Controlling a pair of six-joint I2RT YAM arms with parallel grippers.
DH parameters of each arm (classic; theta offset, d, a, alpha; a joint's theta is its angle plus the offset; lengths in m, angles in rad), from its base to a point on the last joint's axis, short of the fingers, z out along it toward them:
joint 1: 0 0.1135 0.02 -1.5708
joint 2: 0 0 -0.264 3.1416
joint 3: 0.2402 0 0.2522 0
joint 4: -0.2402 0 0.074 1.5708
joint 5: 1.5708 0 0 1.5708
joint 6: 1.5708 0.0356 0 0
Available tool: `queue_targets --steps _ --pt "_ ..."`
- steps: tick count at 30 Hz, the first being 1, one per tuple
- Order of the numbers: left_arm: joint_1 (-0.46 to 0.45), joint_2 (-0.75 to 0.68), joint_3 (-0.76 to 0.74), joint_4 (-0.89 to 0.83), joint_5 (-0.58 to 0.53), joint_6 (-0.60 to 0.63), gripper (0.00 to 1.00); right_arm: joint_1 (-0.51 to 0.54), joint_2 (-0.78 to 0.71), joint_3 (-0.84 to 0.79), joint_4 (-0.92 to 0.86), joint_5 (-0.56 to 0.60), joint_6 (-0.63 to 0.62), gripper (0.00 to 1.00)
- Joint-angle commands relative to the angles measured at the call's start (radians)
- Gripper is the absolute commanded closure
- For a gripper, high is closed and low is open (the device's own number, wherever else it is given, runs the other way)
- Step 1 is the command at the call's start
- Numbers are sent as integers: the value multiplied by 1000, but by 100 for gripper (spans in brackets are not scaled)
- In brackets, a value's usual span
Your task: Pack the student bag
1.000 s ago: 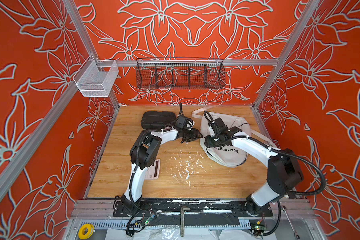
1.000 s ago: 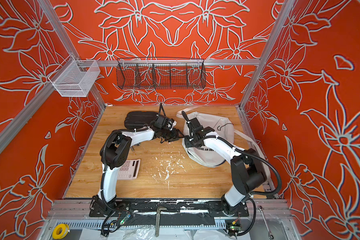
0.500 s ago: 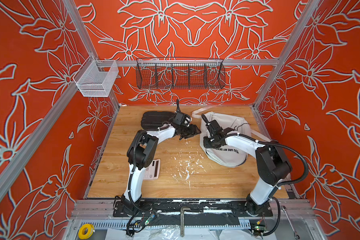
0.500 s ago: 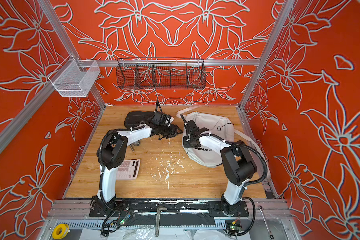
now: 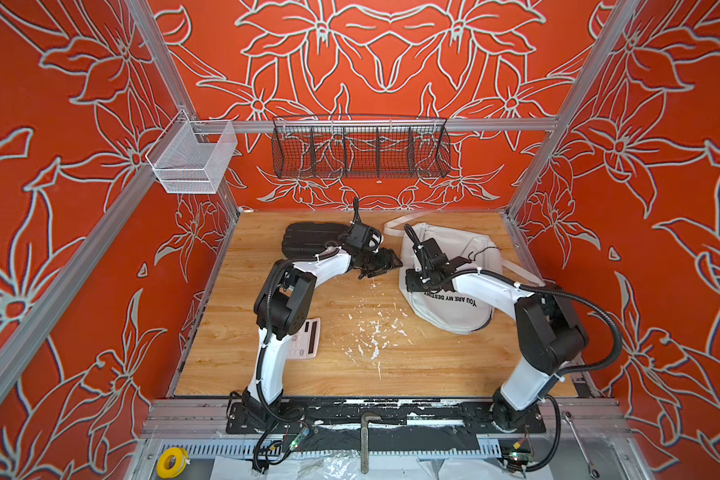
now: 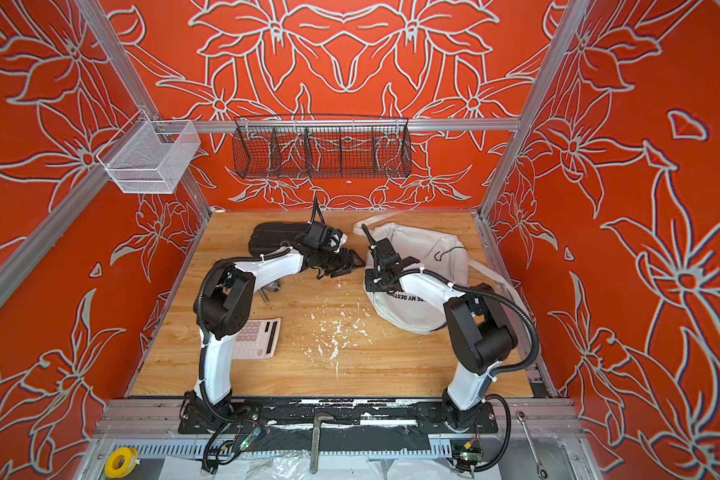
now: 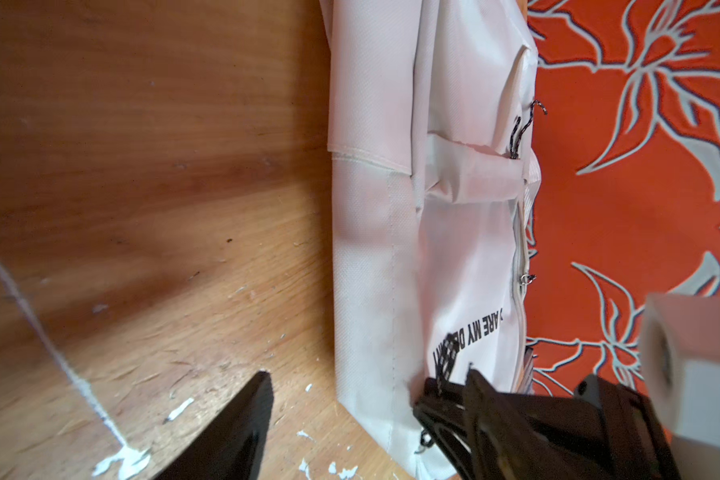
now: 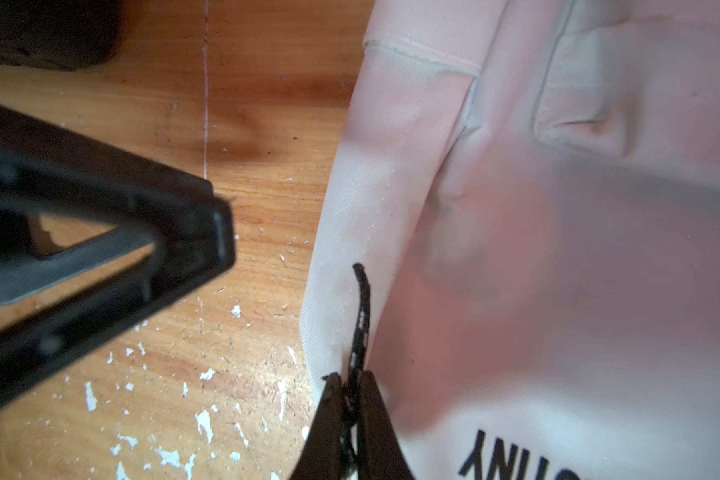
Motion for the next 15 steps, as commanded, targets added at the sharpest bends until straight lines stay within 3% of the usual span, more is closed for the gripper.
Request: queue_targets --steps 1,3,7,10,15 --pt "-11 31 46 -33 5 12 20 5 -88 -44 39 -31 -57 100" --pt "-19 45 70 -36 17 10 11 17 -129 -80 69 -80 -114 100" --pt "-31 80 125 -53 43 -1 9 35 -194 -146 100 -125 -178 100" --pt "-33 120 151 -53 78 -39 11 39 -272 -229 170 -117 -191 100" --pt "-63 165 172 -73 121 -33 23 41 -386 -334 265 -78 -228 100"
